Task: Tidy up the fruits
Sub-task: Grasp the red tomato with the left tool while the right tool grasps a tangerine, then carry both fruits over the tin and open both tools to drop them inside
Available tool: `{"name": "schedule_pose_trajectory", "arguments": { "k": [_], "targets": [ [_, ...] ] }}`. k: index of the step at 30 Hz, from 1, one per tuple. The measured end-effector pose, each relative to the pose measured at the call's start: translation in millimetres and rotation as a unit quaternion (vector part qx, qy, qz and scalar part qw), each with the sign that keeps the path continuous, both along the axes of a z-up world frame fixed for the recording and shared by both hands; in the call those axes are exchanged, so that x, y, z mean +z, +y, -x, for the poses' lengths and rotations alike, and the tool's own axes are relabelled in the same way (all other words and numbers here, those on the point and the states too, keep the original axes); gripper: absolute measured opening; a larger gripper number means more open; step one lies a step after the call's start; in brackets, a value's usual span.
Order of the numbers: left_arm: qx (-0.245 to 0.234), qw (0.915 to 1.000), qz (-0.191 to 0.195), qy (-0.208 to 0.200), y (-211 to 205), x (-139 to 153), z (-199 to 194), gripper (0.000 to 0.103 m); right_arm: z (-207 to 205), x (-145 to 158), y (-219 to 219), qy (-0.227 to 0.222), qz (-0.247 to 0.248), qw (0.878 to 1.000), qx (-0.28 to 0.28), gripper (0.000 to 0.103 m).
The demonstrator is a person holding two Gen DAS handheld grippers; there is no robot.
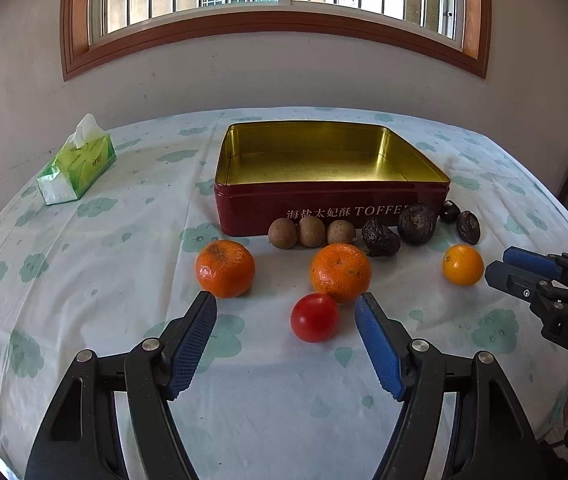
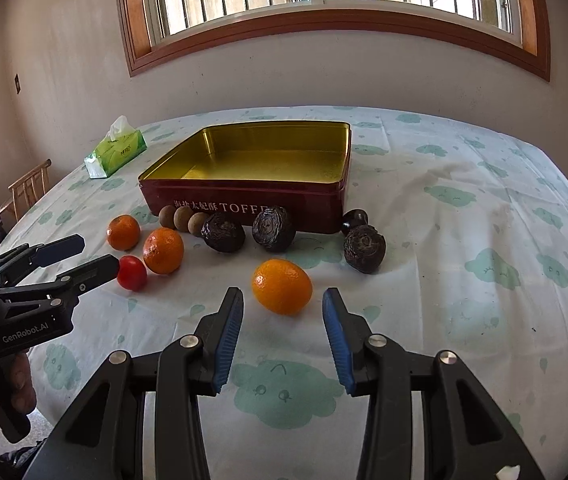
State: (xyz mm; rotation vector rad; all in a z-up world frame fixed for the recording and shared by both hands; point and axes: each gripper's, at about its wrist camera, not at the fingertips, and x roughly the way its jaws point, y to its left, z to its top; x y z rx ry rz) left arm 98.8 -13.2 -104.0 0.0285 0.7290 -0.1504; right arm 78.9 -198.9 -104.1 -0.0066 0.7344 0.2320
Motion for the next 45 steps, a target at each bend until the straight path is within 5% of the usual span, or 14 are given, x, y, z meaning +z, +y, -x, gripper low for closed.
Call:
{"name": "schedule_pose_trajectory", "arguments": {
  "k": [10,14,15,26,45],
  "targets": [
    [-0.038,0.9981,-0.029,0.039,-8.2,-14.0,-24.9,0.068,-26.8,-11.1,9.5,0.024,0.012,1.0,0.011,0.04],
    [-0.068,0.9951,-0.019,0.069,-11.9,-22.8,-30.1,0.032,-32.7,-16.2,10.1,0.035,0.012,0.999,0.009,0.041],
    [-0.067,0.9955,-0.024,0.063,-13.1,-21.9,-28.9,0.03,-33.3,-18.1,10.3,0.037,0.012,0.999,0.01,0.041],
    [-0.05,0.9984,-0.01,0.025,-6.0,11.8,-9.4,0.03,-18.8,-15.0,7.3,0.027,-0.009,0.999,0.024,0.037],
    [-0.049,0.9976,-0.004,-0.049,-14.7,89.1,-44.5,0.03,-25.5,63.3,22.7,-0.059,-0.025,0.997,0.035,0.037]
  ]
}}
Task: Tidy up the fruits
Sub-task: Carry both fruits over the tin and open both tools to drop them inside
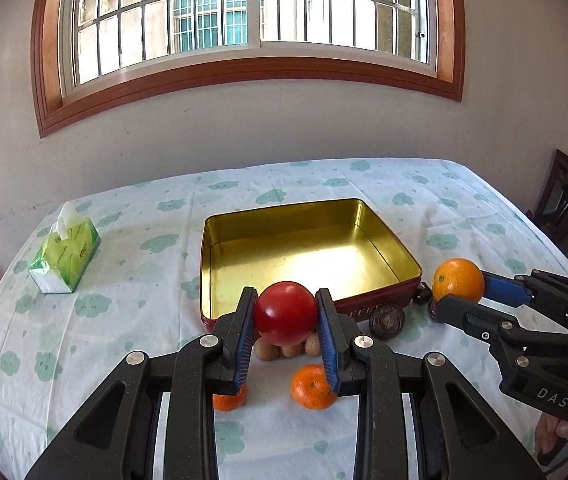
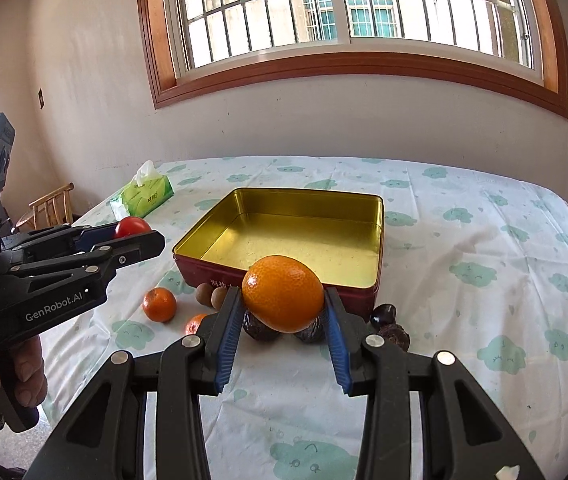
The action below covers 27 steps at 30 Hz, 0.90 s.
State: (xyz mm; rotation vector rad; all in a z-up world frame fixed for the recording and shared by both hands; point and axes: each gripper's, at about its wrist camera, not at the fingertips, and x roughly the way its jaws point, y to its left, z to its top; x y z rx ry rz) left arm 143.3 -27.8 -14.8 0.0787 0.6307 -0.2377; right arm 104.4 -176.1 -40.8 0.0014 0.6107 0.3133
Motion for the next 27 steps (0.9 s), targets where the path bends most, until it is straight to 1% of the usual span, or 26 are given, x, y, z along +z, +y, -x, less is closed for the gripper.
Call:
{"name": "schedule_pose_trajectory", "arguments": {
  "k": [2,6,12,17,27],
  "targets": [
    [0.002,1.0,0.005,0.0,-1.7,0.8,-7.5,0.03,-6.1,3.7,2.9,-0.007,0.002,1.0,0.0,0.037],
    [0.007,1.0,0.0,-0.005,-6.3,0.6,-23.6,0.03,-23.2,5.4,5.3,-0.014,0.004,1.0,-0.007,0.037],
    [0.01,0.9998,-0.013,-0.007,-10.1,-3.6,-48.6,0.03,-48.6,1.6,6.3,-0.008,0.01,1.0,-0.016,0.037],
    [0.015,0.9997,-0.018,0.0,-8.9,-11.0,-65.0,0.03,-63.5,-4.4,2.6,0.0,0.01,1.0,-0.025,0.037],
    [0.022,0.9993,-0.027,0.011,-8.2,-26.9,-84.3,0.03,-79.1,-16.4,-0.5,0.013,0.015,0.999,-0.031,0.037]
  ]
}}
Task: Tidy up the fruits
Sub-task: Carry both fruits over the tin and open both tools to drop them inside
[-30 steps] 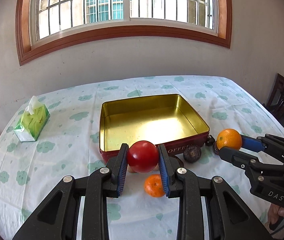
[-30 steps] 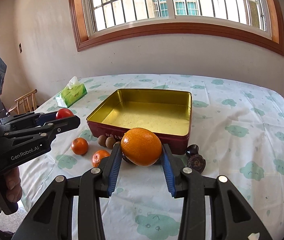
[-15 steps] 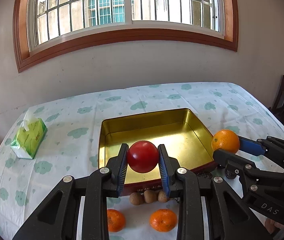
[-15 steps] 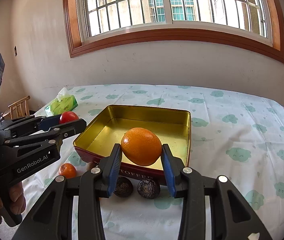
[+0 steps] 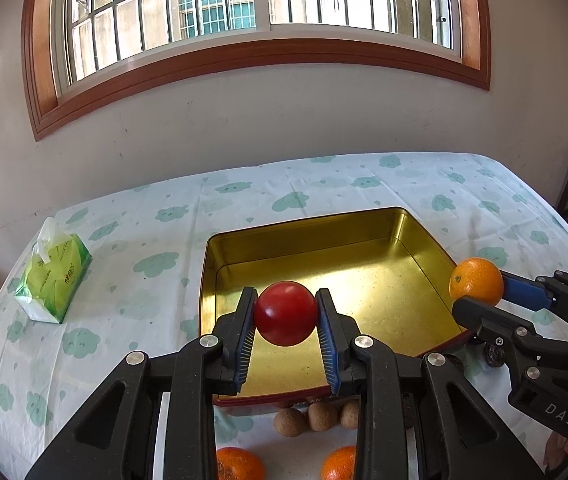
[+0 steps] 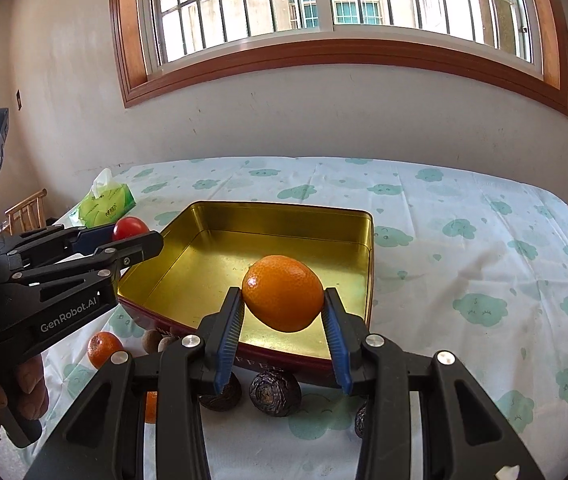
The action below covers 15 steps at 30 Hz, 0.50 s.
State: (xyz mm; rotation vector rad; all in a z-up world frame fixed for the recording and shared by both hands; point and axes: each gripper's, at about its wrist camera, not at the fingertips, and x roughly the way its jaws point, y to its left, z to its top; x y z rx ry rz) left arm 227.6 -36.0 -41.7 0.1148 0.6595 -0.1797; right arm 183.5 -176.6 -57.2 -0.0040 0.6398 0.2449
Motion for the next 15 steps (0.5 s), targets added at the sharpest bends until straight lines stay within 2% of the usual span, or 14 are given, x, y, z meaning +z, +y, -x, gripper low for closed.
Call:
{"name": "schedule_pose_trajectory", "arguments": {
  "k": [15],
  "targets": [
    [0.013,0.9997,-0.007,0.021,5.5,-23.6,-25.1,0.03,-23.7,-19.6,2.2,0.023,0.004,1.0,0.003,0.037]
  ]
}}
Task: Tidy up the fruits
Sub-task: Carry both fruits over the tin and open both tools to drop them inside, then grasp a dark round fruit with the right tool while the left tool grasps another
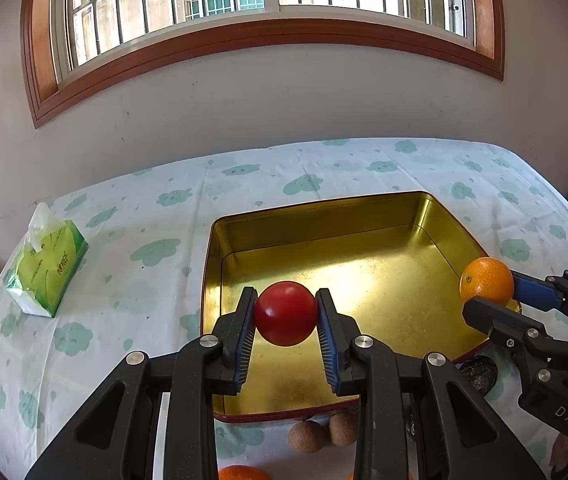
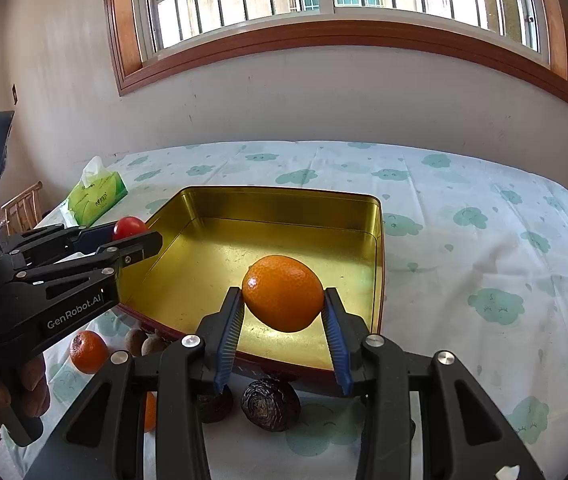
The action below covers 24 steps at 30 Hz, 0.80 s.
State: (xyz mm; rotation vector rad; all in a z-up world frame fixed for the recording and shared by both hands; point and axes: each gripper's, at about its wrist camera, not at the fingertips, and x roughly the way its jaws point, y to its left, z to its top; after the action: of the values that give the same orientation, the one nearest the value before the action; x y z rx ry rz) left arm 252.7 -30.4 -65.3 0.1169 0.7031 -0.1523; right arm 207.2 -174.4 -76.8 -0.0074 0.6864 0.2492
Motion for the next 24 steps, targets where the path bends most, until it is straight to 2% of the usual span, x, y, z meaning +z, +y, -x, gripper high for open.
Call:
{"name": "schedule_pose_trajectory", "arguments": {
  "k": [13,17,19,24],
  "targets": [
    [0.007,0.9997,-0.002,0.024,7.2,-22.3,-15.9,0.033,-18.8,-18.1,5.2,0.018,0.009,1.0,0.006,0.039],
    [0.016,0.9998,0.002,0.009,8.6,-20.4,-13.7,0.064,-19.6,-16.2,5.3,0.007,0.008,1.0,0.006,0.04],
    [0.018,0.9998,0.003,-0.002,9.1,-17.4,-11.2,0.068,-18.9,-13.7,5.8,0.002,0.008,1.0,0.008,0.04],
    [0.016,0.9998,-0.004,-0.007,10.4,-10.4,-7.0,0.071,-6.9,-3.5,-5.2,-0.012,-0.012,1.0,0.002,0.04]
  ]
}}
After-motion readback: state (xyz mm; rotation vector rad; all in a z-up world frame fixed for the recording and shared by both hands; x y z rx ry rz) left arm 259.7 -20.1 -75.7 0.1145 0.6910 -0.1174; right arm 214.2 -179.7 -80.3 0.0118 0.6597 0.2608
